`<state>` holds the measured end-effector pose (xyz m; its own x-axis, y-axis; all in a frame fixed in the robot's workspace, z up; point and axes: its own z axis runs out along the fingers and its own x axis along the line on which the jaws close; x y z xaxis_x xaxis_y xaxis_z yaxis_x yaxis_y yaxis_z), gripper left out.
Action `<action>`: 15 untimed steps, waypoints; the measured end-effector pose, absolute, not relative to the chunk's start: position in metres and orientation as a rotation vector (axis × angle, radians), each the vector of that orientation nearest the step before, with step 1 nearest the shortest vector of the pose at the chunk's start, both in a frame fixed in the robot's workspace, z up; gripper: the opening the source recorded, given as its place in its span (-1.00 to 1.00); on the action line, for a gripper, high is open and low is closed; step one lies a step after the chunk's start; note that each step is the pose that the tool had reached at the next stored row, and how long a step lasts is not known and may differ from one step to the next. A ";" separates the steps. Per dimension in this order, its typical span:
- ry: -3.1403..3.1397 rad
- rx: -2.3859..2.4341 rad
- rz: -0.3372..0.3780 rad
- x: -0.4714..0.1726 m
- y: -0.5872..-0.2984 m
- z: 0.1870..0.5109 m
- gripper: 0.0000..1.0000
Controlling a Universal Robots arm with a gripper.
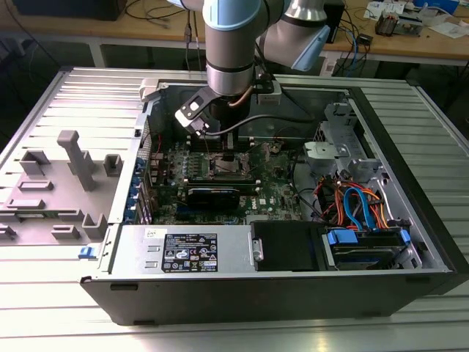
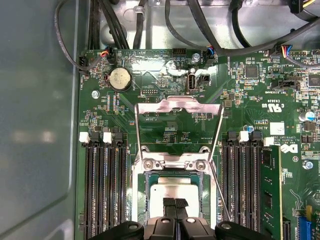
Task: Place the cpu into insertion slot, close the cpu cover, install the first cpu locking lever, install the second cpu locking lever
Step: 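Close the cpu cover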
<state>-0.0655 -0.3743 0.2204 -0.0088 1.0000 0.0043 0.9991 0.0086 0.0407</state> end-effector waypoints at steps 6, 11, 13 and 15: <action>2.210 2.190 0.043 -0.066 -0.374 0.226 -0.79; 2.208 2.188 0.038 -0.066 -0.374 0.234 -0.79; 2.208 2.188 0.038 -0.066 -0.374 0.235 -0.79; 2.208 2.188 0.038 -0.066 -0.374 0.235 -0.79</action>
<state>-0.0655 -0.3738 0.2352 -0.0090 0.9999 -0.0063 0.9991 0.0092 0.0405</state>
